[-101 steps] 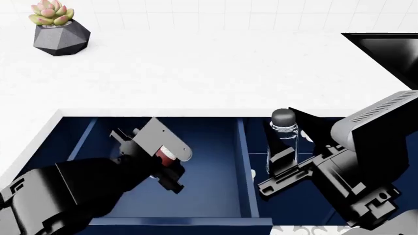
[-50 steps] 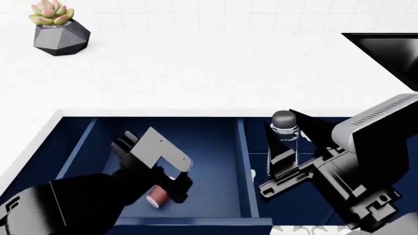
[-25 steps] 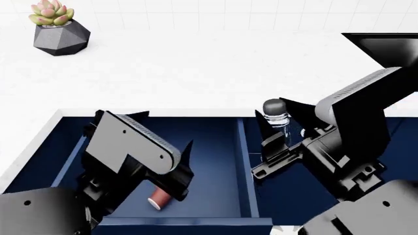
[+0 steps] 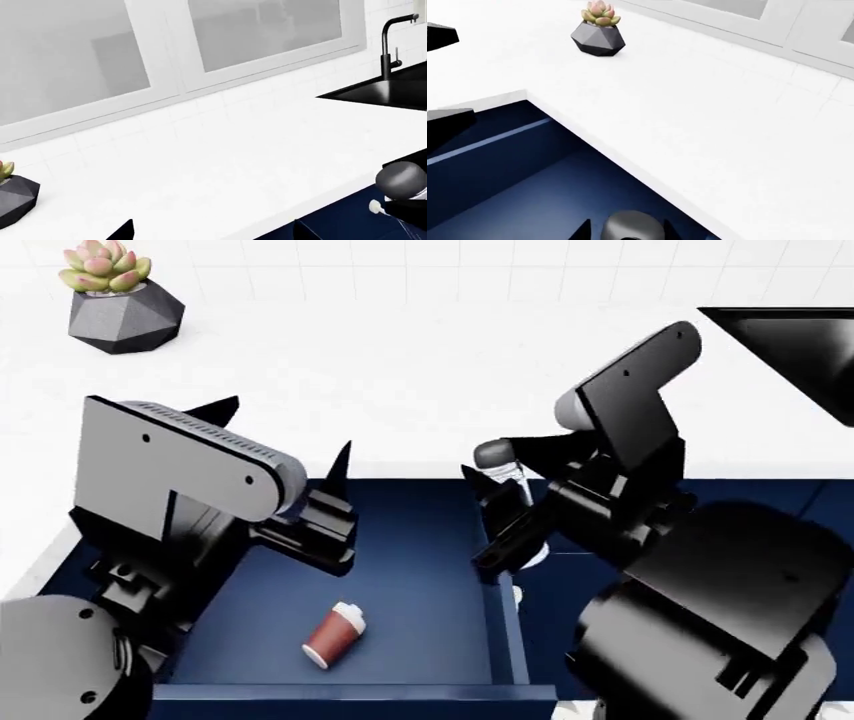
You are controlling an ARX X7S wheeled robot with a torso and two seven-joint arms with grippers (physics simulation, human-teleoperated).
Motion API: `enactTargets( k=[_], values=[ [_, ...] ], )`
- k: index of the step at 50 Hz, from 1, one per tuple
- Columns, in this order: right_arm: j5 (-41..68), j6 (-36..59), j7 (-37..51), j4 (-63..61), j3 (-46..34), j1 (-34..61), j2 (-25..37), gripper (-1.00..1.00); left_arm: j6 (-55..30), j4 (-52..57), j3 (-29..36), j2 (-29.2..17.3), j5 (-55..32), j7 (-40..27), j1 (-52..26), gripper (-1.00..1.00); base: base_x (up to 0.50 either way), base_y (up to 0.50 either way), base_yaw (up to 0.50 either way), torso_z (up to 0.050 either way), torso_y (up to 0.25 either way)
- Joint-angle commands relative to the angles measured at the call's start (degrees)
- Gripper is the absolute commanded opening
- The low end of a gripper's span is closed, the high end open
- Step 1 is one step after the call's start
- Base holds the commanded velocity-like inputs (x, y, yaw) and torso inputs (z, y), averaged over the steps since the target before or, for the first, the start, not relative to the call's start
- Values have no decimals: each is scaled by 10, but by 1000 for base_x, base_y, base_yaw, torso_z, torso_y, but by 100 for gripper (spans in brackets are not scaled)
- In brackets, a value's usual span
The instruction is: Pick and place the shaker into the drawer. Then close the cabinet.
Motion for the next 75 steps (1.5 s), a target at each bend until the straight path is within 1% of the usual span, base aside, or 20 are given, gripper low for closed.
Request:
enactTargets(
  k=[1,2,5,8,13,17,21,26,29,46,64,75],
  values=[
    [76,0,3,71,2,0,0,-100,7,0,-10,2,-10,-16,-11,100,0,0,0,0,0],
    [97,0,22,74,-1,-4,0,-100,7,1,-10,2,-11,-17,-11,100,0,0,0,0,0],
    [192,0,116,84,-11,-15,0,-100,6,3,-9,2,-14,-18,-12,100,0,0,0,0,0],
    [256,0,182,95,-26,-18,0,-100,7,6,-8,2,-13,-17,-9,100,0,0,0,0,0],
    [306,0,241,111,-63,-17,0,-100,7,9,-6,1,-14,-18,-6,100,0,0,0,0,0],
    [347,0,278,119,-76,-11,0,-100,8,10,-5,1,-14,-18,-3,100,0,0,0,0,0],
    [332,-1,270,135,-117,11,3,-100,8,12,-3,0,-13,-18,0,100,0,0,0,0,0],
    [323,-20,267,178,-179,45,30,-100,10,13,-4,-2,-13,-18,2,100,0,0,0,0,0],
    [325,-34,268,205,-198,55,37,-100,11,14,-4,-3,-14,-19,3,100,0,0,0,0,0],
    [378,-135,320,346,-189,37,10,-100,16,16,-11,-12,-28,-22,2,100,0,0,0,0,0],
    [491,-200,437,425,-194,3,4,-100,20,23,-13,-20,-34,-23,6,100,0,0,0,0,0],
    [533,-223,481,454,-214,-28,9,-100,22,26,-11,-22,-33,-21,11,100,0,0,0,0,0]
  ],
)
